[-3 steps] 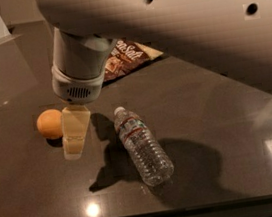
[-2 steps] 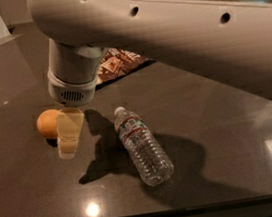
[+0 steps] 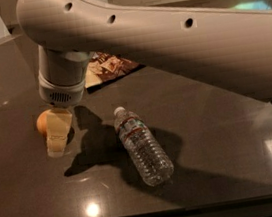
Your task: Move orange near brown chip bag
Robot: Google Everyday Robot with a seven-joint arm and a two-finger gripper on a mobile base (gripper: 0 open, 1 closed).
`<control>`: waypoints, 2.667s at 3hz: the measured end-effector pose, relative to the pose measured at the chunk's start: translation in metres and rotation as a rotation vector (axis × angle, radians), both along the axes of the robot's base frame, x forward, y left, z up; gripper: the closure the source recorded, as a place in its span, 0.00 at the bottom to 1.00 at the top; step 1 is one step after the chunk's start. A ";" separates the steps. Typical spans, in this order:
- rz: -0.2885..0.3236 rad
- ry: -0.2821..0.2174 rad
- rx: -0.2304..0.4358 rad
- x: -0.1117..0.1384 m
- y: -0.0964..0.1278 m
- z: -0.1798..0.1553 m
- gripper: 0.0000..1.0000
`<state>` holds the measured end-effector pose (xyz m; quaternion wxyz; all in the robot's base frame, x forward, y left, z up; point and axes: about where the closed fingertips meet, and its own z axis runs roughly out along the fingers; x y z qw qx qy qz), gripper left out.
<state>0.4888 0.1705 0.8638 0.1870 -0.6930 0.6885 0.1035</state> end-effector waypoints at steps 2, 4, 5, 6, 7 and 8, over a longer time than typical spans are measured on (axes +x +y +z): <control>0.007 0.042 -0.007 -0.005 0.014 -0.011 0.18; -0.007 0.068 0.019 -0.002 0.008 0.004 0.64; -0.058 0.061 0.048 0.019 -0.015 0.022 0.87; -0.125 0.046 0.080 0.049 -0.050 0.041 1.00; -0.203 0.034 0.111 0.084 -0.097 0.055 1.00; -0.269 0.037 0.117 0.111 -0.144 0.054 1.00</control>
Offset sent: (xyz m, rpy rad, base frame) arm -0.0084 0.0193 -0.0166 -0.0117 0.0684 0.0142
